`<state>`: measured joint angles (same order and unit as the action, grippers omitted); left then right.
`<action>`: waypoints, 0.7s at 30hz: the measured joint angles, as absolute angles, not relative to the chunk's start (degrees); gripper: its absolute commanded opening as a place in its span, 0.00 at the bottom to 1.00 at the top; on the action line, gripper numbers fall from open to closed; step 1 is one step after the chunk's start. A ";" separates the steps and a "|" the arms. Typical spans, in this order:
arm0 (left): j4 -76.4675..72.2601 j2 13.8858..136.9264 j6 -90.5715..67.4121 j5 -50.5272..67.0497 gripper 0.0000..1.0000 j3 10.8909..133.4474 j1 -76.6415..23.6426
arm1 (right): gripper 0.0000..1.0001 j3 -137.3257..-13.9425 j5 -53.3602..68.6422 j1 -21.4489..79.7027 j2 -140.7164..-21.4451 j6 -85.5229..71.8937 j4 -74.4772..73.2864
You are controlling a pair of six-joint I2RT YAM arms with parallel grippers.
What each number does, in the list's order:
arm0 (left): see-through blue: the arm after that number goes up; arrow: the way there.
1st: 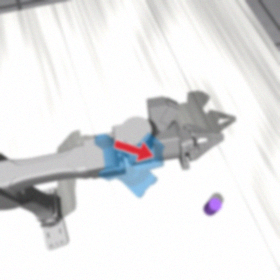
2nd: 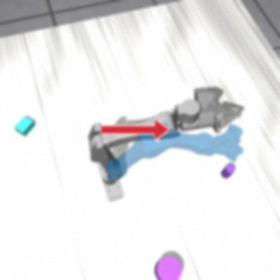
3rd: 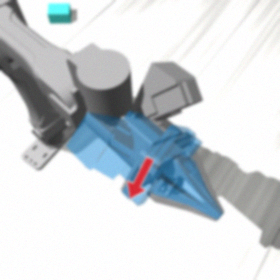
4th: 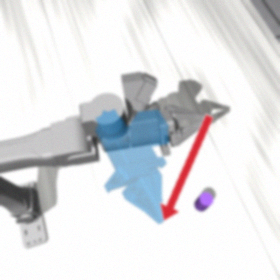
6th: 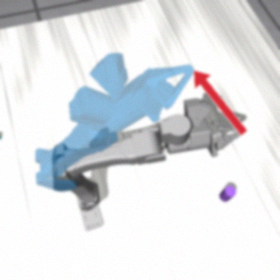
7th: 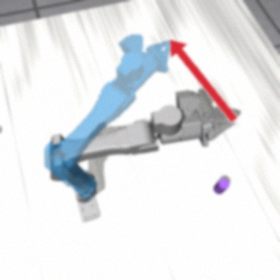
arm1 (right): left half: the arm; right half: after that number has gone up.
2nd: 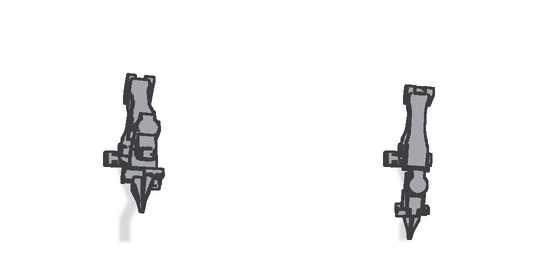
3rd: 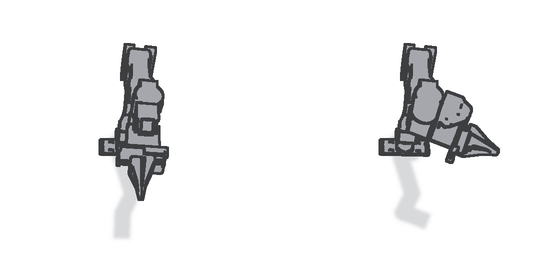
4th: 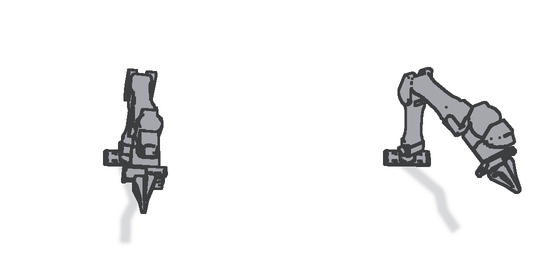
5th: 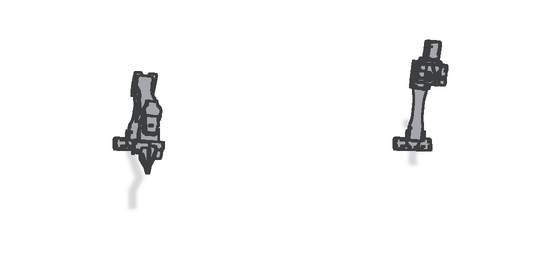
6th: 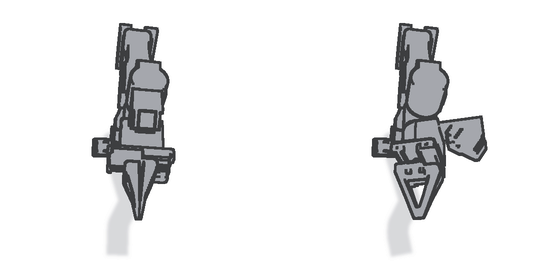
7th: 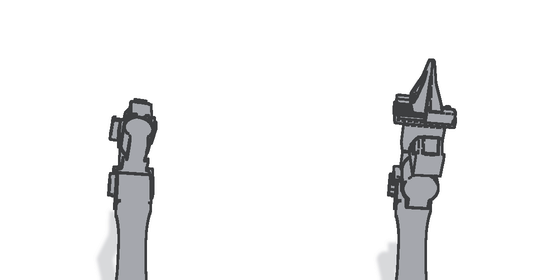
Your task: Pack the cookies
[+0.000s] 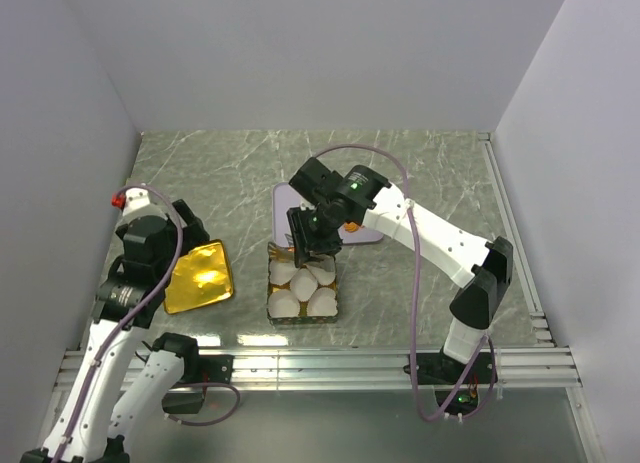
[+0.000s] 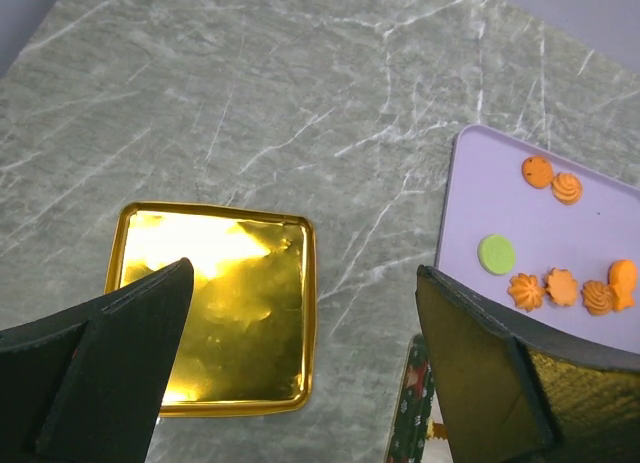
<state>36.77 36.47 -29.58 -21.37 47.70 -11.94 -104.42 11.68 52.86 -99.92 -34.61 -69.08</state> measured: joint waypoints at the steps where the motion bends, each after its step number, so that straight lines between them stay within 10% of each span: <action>1: 36.58 35.51 -29.34 -21.37 0.99 47.29 -11.99 | 0.50 -104.20 11.68 53.19 -99.92 -34.76 -69.01; 21: 33.74 30.59 -27.22 -19.22 1.00 45.95 -12.08 | 0.52 -100.05 10.33 54.41 -102.00 -35.18 -66.46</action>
<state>33.74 30.59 -27.22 -19.22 45.95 -12.08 -100.05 10.33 54.41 -102.00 -35.18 -66.46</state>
